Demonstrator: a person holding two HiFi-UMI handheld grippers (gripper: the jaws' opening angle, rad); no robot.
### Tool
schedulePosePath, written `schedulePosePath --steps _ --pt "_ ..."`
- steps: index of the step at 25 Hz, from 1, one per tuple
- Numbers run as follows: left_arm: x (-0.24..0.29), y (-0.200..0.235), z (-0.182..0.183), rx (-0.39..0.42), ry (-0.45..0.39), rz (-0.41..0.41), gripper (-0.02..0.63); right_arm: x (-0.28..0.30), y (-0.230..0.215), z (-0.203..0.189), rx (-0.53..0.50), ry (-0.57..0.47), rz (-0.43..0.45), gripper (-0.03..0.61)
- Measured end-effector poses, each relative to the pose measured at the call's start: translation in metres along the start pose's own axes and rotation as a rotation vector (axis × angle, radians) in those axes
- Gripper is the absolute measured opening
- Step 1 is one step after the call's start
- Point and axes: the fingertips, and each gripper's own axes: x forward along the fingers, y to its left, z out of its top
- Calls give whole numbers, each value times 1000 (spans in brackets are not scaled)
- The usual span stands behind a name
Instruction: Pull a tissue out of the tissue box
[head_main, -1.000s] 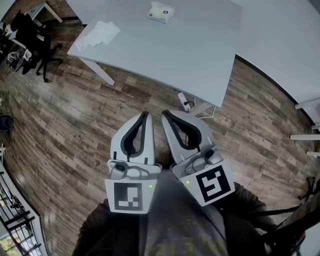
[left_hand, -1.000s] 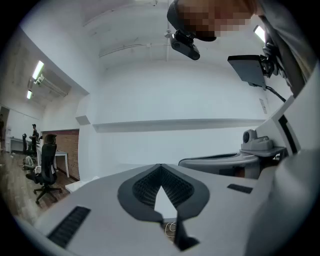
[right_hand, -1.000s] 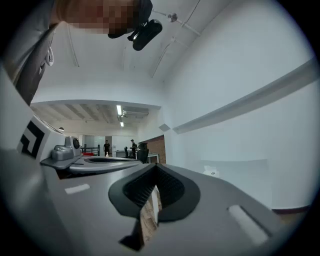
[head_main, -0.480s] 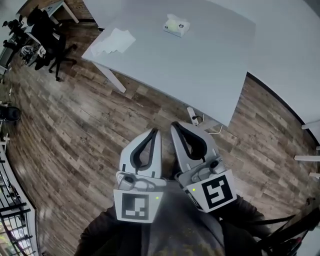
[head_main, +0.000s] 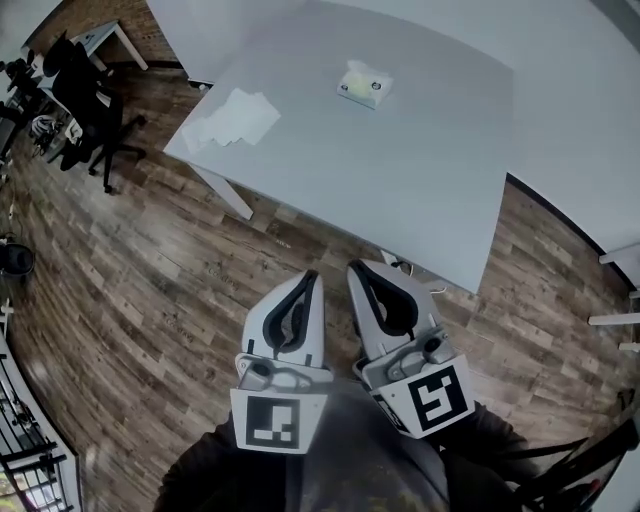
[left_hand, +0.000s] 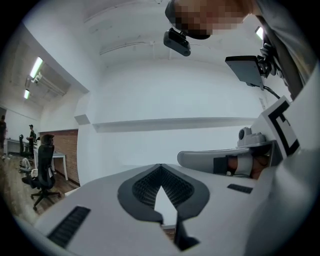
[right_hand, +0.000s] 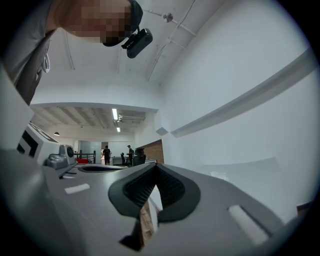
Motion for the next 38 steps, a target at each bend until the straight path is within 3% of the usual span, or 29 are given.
schedulePosePath --steps 6,12,19,24,28,38 --pt "50 93 6 -5 -44 -123 -2 101 8 1 -36 -15 -76 3" --pt "86 131 -4 -36 -29 -238 -2 151 -12 -2 -66 19 -211 2" --pt "133 140 -6 -18 -16 -326 -2 170 -59 5 -84 20 -337 2" --pt "188 149 2 24 -37 -308 -2 178 -99 -1 -64 0 -387 2" --pt "230 146 21 4 -81 -293 -2 186 -128 -7 -37 -1 -393 2" --pt "333 108 19 65 -45 -319 -2 201 -230 -15 8 3 -395 2"
